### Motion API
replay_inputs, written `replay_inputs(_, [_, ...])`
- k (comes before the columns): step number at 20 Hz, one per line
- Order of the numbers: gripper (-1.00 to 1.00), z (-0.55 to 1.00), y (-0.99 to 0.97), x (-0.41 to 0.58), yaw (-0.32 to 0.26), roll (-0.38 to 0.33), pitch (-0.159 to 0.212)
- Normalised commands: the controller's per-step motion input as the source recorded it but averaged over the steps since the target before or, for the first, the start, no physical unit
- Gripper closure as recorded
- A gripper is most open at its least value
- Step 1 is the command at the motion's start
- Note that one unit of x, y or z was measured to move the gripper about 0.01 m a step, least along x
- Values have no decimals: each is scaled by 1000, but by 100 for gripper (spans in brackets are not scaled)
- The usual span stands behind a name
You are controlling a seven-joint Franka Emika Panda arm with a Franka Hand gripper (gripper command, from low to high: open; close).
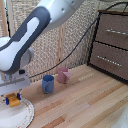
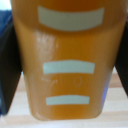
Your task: Caressingly guide your clamp towards the toast. Compassionately possess the toast with your clamp. Gradually tag the toast up from the worktable. Complaisantly, cruise the held-toasty-pillow to your white crockery. Last but notably, liberate the toast onto the shiny white tableware.
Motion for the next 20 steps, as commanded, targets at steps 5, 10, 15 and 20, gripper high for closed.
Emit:
replay_inputs(5, [100,-215,444,131,-1,-255,-236])
replay_inputs(10, [100,-51,225,194,31,-213,-277])
replay_inputs(15, [100,-4,57,56,60,-92,-72])
replay_inputs(20, [-100,-75,-22,0,59,-18,-5])
